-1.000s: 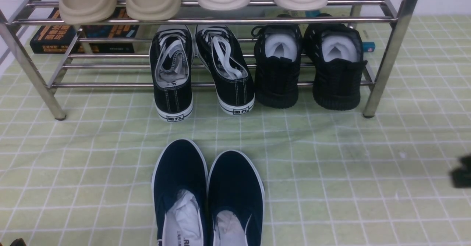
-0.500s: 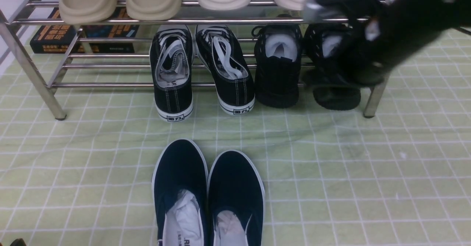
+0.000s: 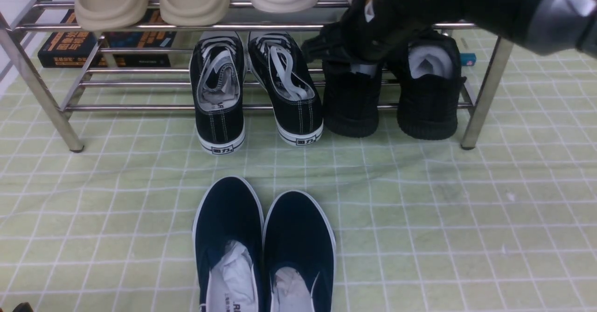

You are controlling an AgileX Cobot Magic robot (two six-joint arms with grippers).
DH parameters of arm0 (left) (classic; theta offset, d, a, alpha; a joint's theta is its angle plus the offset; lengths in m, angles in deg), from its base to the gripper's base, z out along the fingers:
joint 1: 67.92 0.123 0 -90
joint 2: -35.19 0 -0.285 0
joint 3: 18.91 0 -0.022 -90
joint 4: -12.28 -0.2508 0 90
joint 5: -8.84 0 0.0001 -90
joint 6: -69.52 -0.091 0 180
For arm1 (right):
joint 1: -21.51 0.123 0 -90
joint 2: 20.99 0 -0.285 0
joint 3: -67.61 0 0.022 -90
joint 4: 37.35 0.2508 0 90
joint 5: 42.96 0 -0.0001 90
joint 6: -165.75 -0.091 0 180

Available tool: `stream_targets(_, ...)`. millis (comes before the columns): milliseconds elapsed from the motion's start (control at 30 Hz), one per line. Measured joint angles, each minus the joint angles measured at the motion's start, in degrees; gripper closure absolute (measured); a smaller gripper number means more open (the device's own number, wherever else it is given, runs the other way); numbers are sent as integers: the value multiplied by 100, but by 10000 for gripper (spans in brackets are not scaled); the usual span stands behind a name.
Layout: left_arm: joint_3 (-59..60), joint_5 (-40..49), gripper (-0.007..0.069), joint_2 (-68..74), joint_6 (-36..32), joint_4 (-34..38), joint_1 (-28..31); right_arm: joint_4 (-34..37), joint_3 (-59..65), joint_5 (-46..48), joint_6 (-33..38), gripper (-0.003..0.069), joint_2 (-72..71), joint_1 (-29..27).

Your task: Take the shoes off the shelf with your hand from the green coffee tablecloth.

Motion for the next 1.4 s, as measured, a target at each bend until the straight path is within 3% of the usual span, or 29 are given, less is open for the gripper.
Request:
stream_targets(533, 0, 0, 383, 0, 0, 0, 0, -1721, -65, -599, -1200, 247, 981, -7)
stream_targets(667, 0, 0, 383, 0, 0, 0, 0, -1781, -82, -611, -1225, 321, 1032, -42)
stream_targets(733, 0, 0, 383, 0, 0, 0, 0, -1758, -87, -611, -1225, 434, 1032, -44)
stream_targets(767, 0, 0, 383, 0, 0, 0, 0, -1697, -86, -593, -1207, 550, 1017, -44)
stream_targets(833, 0, 0, 383, 0, 0, 0, 0, -1554, -86, -530, -1171, 634, 933, -44)
stream_targets(933, 0, 0, 383, 0, 0, 0, 0, -1240, -86, -211, -993, 642, 729, -44)
stream_targets(1200, 0, 0, 383, 0, 0, -5, 0, 191, -86, 1404, 356, 643, -608, -39)
stream_targets(1400, 0, 0, 383, 0, 0, -5, 0, 612, -86, 2305, 987, 643, -1416, 86)
